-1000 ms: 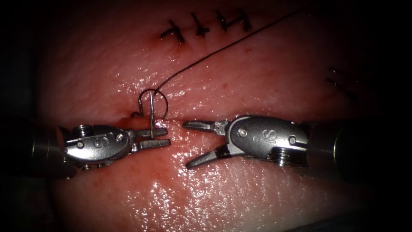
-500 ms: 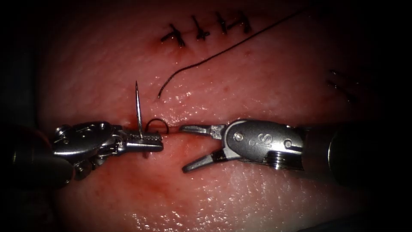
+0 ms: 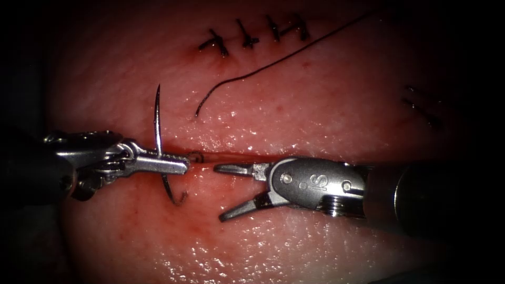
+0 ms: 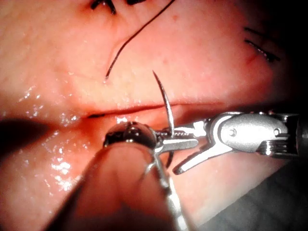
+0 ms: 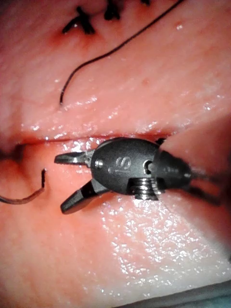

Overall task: Wound Closure
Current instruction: Pull the needle through the wound with left jaws

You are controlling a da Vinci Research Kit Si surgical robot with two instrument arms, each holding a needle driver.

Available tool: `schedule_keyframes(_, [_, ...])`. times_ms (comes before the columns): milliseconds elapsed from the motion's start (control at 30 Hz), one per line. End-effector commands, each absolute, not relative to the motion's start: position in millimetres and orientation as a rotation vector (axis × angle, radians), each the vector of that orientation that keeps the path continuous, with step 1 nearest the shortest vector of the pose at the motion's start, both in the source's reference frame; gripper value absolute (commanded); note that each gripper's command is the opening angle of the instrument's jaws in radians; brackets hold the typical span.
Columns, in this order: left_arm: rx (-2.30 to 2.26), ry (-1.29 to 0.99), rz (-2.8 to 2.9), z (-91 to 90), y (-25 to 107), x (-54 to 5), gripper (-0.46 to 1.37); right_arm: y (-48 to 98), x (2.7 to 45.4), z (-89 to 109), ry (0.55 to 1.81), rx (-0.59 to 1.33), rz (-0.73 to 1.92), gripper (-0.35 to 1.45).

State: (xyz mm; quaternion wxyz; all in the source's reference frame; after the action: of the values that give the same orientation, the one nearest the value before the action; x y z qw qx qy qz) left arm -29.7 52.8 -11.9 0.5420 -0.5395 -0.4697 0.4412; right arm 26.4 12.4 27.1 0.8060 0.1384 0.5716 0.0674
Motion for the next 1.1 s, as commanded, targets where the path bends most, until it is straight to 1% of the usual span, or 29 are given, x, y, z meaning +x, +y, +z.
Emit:
schedule_keyframes(33, [-1.304, -1.141, 1.023, -12.2, 53.1, -29.4, -0.35, 12.4, 26.4, 27.1, 1.224, 0.298, 0.142, 1.01])
schedule_keyframes(267, [-1.358, -1.174, 0.989, -15.2, 54.5, -27.8, -0.35, 12.0, 26.5, 27.7, 1.225, 0.295, 0.132, 1.01])
schedule_keyframes(500, [-1.618, -1.051, 1.034, -18.8, 55.5, -26.9, -0.35, 11.6, 27.4, 29.7, 1.214, 0.295, 0.157, 1.00])
schedule_keyframes(633, [-1.780, -0.866, 1.186, -21.2, 56.3, -26.4, -0.35, 11.2, 27.9, 31.3, 1.202, 0.296, 0.178, 1.01])
schedule_keyframes(800, [-1.931, -0.608, 1.361, -24.2, 56.7, -25.9, -0.35, 10.4, 28.2, 32.9, 1.118, 0.313, 0.148, 1.00])
schedule_keyframes(867, [-1.968, -0.522, 1.415, -25.1, 56.5, -25.7, -0.35, 10.2, 28.2, 33.3, 1.102, 0.316, 0.145, 1.00])
schedule_keyframes(1067, [-2.041, -0.197, 1.604, -27.5, 56.0, -25.5, -0.35, 10.2, 28.1, 33.6, 1.095, 0.321, 0.152, 0.99])
schedule_keyframes(1100, [-2.045, -0.108, 1.654, -28.0, 55.9, -25.5, -0.35, 10.2, 28.1, 33.6, 1.094, 0.321, 0.152, 0.99])
